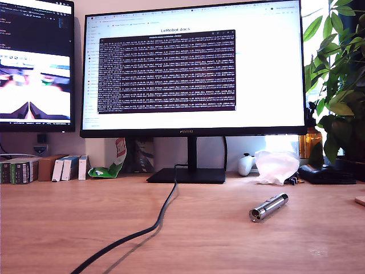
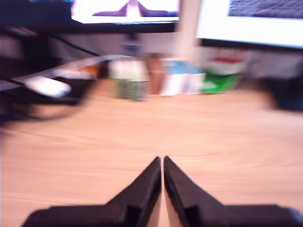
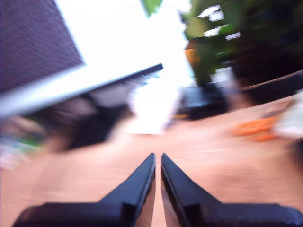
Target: Pick the metallic laser pointer with your right arm, pass it to your left arm, then place it down to the left side of the table
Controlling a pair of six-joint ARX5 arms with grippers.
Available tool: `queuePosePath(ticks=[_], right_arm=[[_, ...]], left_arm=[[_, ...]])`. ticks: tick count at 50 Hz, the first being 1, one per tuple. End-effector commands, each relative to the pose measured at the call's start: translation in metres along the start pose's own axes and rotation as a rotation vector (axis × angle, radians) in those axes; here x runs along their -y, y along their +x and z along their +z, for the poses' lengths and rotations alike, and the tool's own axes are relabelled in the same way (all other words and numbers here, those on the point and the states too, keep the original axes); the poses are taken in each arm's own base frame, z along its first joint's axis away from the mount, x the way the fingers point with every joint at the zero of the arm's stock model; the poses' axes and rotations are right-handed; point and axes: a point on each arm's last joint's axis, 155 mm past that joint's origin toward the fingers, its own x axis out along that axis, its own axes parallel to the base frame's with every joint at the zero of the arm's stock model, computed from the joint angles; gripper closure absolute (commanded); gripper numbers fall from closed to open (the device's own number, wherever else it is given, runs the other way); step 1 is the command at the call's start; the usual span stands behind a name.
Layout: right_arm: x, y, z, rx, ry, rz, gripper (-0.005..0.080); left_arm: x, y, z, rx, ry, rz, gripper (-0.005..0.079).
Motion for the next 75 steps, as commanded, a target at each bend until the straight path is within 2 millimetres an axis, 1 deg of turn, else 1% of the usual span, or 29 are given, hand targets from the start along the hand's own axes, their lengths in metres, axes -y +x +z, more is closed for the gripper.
queuePosePath(ticks=[1,3,9,12,18,22,26,32,37,39,46,48,49,50,53,55,58,60,63,68,72,75], right_arm=[[-0.010,0.000,-0.002,-0.006,0.059,0.061,0.0754],[-0.022,-0.001,0.000,-0.009,0.075,0.116,0.0764],[-0.054,-0.010,0.009,-0.020,0.047,0.264,0.0765],[-0.065,-0.014,0.015,-0.024,0.037,0.307,0.0765],[-0.085,-0.021,0.022,-0.047,-0.005,0.389,0.0765],[-0.097,-0.024,0.022,-0.074,-0.082,0.444,0.0765],[-0.103,-0.023,0.022,-0.110,-0.146,0.472,0.0765],[-0.110,-0.017,0.023,-0.153,-0.307,0.521,0.0764],[-0.110,-0.004,0.031,-0.168,-0.475,0.534,0.0764],[-0.110,0.001,0.035,-0.172,-0.539,0.539,0.0764],[-0.109,0.030,0.049,-0.196,-0.759,0.571,0.0764],[-0.108,0.039,0.054,-0.200,-0.803,0.577,0.0764],[-0.106,0.044,0.053,-0.207,-0.828,0.580,0.0764],[-0.107,0.049,0.058,-0.202,-0.861,0.586,0.0764],[-0.107,0.062,0.064,-0.213,-0.923,0.603,0.0764],[-0.107,0.071,0.066,-0.235,-0.942,0.612,0.0764],[-0.106,0.085,0.069,-0.258,-1.020,0.626,0.0764],[-0.107,0.092,0.069,-0.291,-1.035,0.635,0.0764],[-0.111,0.102,0.066,-0.321,-1.101,0.664,0.0764],[-0.106,0.121,0.056,-0.423,-1.181,0.668,0.0764],[-0.105,0.131,0.042,-0.493,-1.254,0.691,0.0763],[-0.097,0.136,0.029,-0.565,-1.345,0.695,0.0763]], left_arm=[[0.007,0.002,-0.004,0.006,-0.035,-0.051,0.0762],[0.019,0.001,0.000,0.018,-0.033,-0.111,0.0762],[0.054,-0.008,0.024,0.094,0.009,-0.282,0.0762],[0.065,-0.013,0.033,0.123,0.029,-0.333,0.0762],[0.087,-0.024,0.045,0.140,0.107,-0.422,0.0762],[0.101,-0.031,0.052,0.151,0.189,-0.478,0.0762],[0.111,-0.036,0.057,0.155,0.265,-0.516,0.0762],[0.128,-0.041,0.056,0.138,0.406,-0.597,0.0762],[0.137,-0.042,0.052,0.106,0.493,-0.654,0.0762],[0.139,-0.041,0.050,0.092,0.502,-0.673,0.0762],[0.142,-0.036,0.045,0.056,0.592,-0.708,0.0762],[0.142,-0.034,0.042,0.045,0.630,-0.716,0.0762],[0.141,-0.032,0.040,0.035,0.641,-0.719,0.0762],[0.140,-0.031,0.038,0.021,0.651,-0.718,0.0762],[0.136,-0.026,0.030,-0.026,0.684,-0.717,0.0762],[0.133,-0.023,0.024,-0.064,0.694,-0.715,0.0762],[0.128,-0.019,0.014,-0.100,0.757,-0.720,0.0762],[0.127,-0.017,0.012,-0.113,0.772,-0.724,0.0762],[0.127,-0.014,0.013,-0.129,0.769,-0.724,0.0762],[0.128,-0.009,0.018,-0.140,0.766,-0.720,0.0762],[0.130,-0.007,0.022,-0.140,0.767,-0.724,0.0762],[0.131,-0.006,0.024,-0.138,0.768,-0.725,0.0762]])
